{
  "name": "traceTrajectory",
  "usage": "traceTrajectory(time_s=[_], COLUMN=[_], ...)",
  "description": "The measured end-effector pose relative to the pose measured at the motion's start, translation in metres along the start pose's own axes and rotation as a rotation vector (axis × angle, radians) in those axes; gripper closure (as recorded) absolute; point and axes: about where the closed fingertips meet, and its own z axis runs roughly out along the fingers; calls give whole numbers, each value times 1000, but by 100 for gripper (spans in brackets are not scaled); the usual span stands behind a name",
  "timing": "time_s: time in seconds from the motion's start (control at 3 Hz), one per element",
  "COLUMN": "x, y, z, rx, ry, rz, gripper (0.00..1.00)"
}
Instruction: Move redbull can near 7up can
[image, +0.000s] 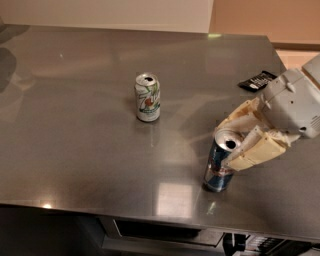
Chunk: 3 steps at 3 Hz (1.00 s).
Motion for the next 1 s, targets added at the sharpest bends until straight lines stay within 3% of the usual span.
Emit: traceTrajectory(time_s=[0.33, 1.0], x=[-12, -35], y=[-38, -124], z=[-1, 10], rx=[39, 129], ry=[-10, -27], rz=[45, 128], gripper=[100, 100])
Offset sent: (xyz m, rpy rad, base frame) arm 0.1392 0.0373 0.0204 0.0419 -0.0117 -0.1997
